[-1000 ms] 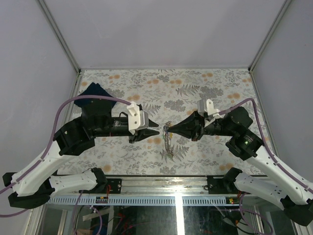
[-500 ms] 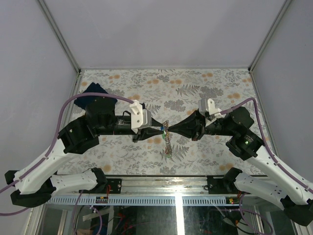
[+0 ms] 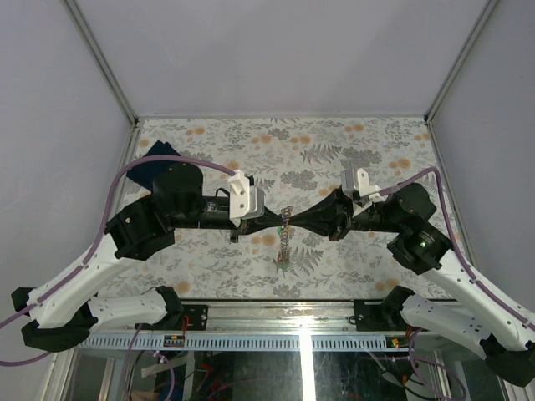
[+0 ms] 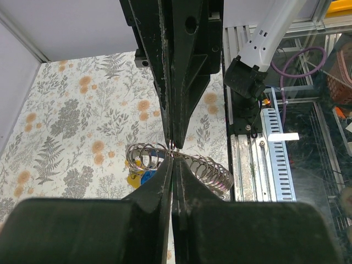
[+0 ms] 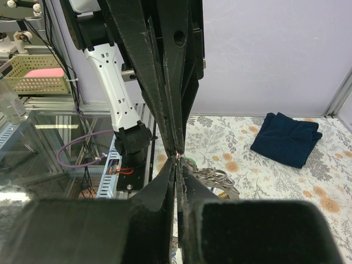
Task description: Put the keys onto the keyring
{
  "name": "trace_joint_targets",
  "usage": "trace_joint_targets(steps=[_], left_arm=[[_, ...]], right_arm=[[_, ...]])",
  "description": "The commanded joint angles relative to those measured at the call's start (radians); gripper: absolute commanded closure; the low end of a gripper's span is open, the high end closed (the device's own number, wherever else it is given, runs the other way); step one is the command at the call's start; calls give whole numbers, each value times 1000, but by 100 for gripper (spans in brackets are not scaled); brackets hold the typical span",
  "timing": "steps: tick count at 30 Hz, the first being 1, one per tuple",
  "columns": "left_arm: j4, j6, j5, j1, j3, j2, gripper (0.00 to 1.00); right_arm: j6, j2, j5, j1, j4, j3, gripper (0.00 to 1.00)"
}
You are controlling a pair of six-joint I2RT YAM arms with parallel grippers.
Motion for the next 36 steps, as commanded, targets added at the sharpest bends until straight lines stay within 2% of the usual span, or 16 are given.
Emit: trace_joint_targets(steps=[1,14,30,36], left_arm=[[46,5,28,-6,4,2,100],[47,12,29,-4,-11,-1,100],[57,13,28,-5,-32,-17,100],[58,13,25,-5,-31,-20,100]], right_arm=[[12,-36,8,-2,93,67,100],[53,-74,45,-2,164,44,100],[177,-83,102,-2,372,-21,100],[184,-84,111,-2,392,-27,100]])
